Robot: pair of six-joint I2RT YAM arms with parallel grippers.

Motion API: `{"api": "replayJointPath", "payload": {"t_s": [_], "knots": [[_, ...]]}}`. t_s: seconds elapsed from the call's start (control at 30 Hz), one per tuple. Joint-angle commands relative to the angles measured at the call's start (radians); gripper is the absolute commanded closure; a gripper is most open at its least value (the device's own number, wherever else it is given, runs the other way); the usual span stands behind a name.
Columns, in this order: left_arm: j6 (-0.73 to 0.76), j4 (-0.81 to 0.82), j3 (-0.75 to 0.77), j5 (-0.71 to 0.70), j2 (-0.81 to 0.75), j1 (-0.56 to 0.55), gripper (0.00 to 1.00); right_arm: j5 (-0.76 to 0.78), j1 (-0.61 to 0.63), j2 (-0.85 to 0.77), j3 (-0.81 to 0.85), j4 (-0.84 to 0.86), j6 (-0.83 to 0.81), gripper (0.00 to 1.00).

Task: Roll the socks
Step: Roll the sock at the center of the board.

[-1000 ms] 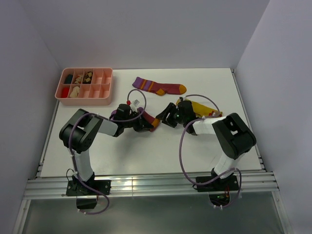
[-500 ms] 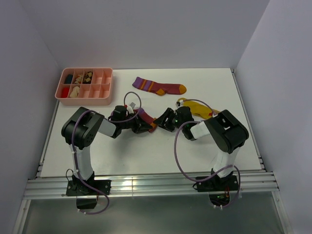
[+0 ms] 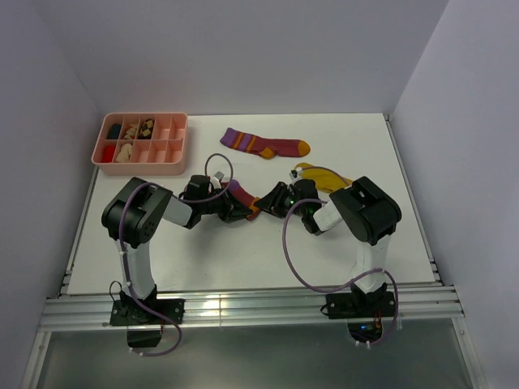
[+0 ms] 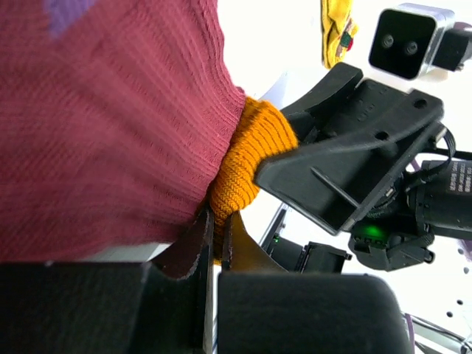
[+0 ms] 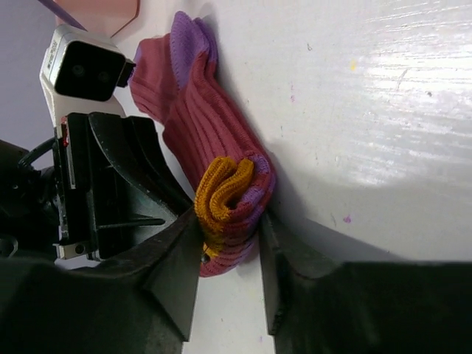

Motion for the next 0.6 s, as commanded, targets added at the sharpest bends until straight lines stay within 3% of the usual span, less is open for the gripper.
{"api": "replayJointPath", "payload": {"t_s": [0.0,0.07,0.17,0.2,0.27,0.37,0.5,0.57], "knots": [[0.016,-0.09,0.002,-0.002,0.044,0.003,0.99,-0.007,-0.006,0.06,0.019,0.011,-0.016,0.6],[0.017,-0.094,0.003,-0.001,0.047,0.003,0.99,-0.015,-0.008,0.068,0.031,0.013,-0.022,0.66],[0.04,-0.117,0.009,-0.006,0.04,0.003,0.99,-0.018,-0.008,0.054,0.041,-0.021,-0.038,0.94],[0.051,-0.125,0.012,-0.017,0.034,0.003,0.99,-0.014,-0.006,0.025,0.053,-0.082,-0.05,0.99],[0.08,-0.163,0.029,-0.041,0.017,0.003,0.99,0.014,-0.006,-0.01,0.08,-0.192,-0.099,1.0],[0.193,-0.261,0.066,-0.11,-0.041,-0.006,0.9,0.091,-0.003,-0.079,0.14,-0.418,-0.151,1.0],[0.302,-0.376,0.098,-0.23,-0.112,-0.043,0.61,0.19,-0.003,-0.119,0.27,-0.753,-0.167,1.0],[0.364,-0.401,0.108,-0.328,-0.164,-0.063,0.53,0.218,-0.002,-0.118,0.323,-0.857,-0.179,1.0]]}}
